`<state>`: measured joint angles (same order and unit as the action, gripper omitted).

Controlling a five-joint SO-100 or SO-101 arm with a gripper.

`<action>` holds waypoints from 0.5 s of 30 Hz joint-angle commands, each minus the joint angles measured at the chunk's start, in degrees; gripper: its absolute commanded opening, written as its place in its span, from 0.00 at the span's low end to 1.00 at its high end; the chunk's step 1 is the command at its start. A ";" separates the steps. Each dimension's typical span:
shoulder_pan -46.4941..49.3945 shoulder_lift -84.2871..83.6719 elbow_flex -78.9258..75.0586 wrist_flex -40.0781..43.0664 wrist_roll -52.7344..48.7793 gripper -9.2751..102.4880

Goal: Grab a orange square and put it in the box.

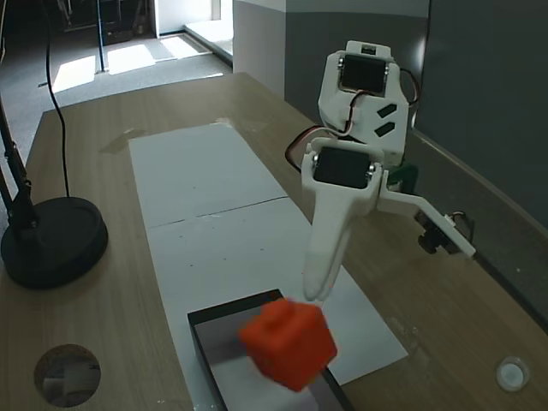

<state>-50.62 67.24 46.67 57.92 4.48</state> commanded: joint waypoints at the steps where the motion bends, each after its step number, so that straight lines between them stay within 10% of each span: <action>1: 0.35 2.20 -4.66 0.09 0.18 0.32; 15: 16.61 13.97 -4.66 21.01 -3.16 0.09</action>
<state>-36.91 70.31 46.14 75.23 2.55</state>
